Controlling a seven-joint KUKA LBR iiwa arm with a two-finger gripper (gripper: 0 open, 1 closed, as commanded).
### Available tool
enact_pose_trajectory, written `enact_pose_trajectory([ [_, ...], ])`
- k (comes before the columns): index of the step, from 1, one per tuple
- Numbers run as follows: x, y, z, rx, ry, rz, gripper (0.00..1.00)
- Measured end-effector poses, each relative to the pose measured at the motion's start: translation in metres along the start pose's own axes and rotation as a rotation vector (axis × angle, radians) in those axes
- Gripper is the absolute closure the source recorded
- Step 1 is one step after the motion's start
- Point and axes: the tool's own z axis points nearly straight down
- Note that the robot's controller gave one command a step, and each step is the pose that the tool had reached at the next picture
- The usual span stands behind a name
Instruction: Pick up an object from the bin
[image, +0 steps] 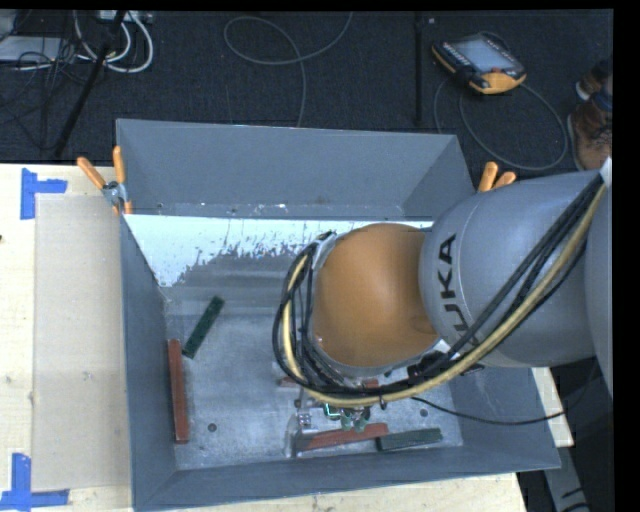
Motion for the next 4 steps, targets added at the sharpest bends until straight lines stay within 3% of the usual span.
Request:
enact_pose_trajectory([
  [1, -0.002, -0.001, -0.004, -0.001, -0.007, 0.004, 0.00],
  [2, -0.014, -0.021, 0.015, -0.003, -0.011, -0.126, 0.00],
  [3, -0.005, -0.053, 0.098, -0.001, -0.008, -0.279, 1.00],
  [4, -0.005, -0.053, 0.098, -0.001, -0.008, -0.278, 1.00],
])
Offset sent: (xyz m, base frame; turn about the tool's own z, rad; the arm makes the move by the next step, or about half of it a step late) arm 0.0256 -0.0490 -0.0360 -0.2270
